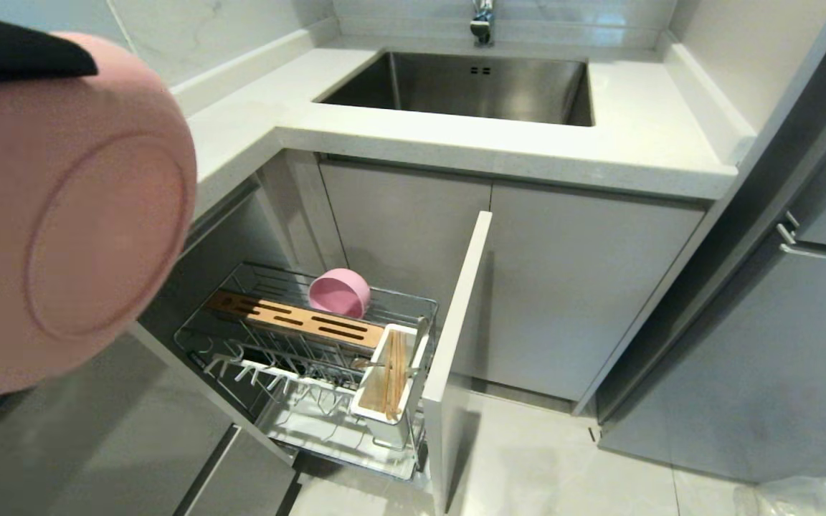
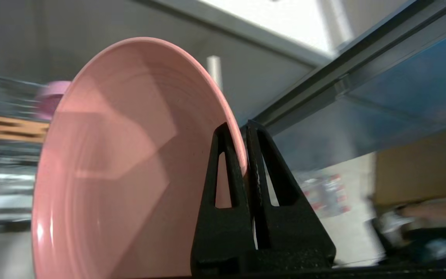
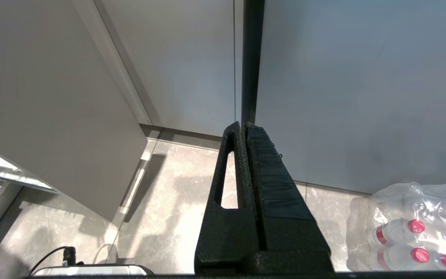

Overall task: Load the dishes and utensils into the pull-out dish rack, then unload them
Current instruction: Pick up the plate and place it in the cupboard

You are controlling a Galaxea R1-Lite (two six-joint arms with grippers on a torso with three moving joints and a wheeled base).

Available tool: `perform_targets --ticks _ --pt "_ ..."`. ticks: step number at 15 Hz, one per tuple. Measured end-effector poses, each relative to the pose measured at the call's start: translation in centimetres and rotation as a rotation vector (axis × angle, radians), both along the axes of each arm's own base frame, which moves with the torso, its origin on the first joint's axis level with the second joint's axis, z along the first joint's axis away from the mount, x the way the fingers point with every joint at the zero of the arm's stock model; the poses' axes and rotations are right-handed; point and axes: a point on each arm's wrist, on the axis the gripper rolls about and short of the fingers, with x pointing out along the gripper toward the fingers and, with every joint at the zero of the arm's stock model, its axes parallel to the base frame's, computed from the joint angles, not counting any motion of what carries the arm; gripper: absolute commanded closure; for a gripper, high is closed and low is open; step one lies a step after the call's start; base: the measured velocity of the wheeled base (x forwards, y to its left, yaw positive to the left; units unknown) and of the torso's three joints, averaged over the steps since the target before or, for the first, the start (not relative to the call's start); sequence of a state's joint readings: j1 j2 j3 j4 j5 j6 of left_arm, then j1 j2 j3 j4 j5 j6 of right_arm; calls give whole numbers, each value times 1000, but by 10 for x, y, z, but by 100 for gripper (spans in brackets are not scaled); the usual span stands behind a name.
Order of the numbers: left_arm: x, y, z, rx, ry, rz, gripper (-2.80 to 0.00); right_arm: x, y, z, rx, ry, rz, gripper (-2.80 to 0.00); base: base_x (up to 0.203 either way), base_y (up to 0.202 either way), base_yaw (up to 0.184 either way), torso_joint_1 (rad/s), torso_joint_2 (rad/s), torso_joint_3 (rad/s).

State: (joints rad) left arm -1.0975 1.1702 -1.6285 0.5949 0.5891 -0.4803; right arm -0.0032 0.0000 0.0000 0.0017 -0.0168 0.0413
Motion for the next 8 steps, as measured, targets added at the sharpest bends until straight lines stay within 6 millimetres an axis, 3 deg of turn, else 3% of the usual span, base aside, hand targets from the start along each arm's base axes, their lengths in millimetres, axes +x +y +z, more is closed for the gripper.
perform_targets --ticks 5,8 --pt "31 -61 7 -262 90 34 0 0 0 0 0 0 0 0 0 0 0 0 0 0" --pt "72 -94 4 -410 125 187 0 0 0 0 0 0 0 0 0 0 0 0 0 0"
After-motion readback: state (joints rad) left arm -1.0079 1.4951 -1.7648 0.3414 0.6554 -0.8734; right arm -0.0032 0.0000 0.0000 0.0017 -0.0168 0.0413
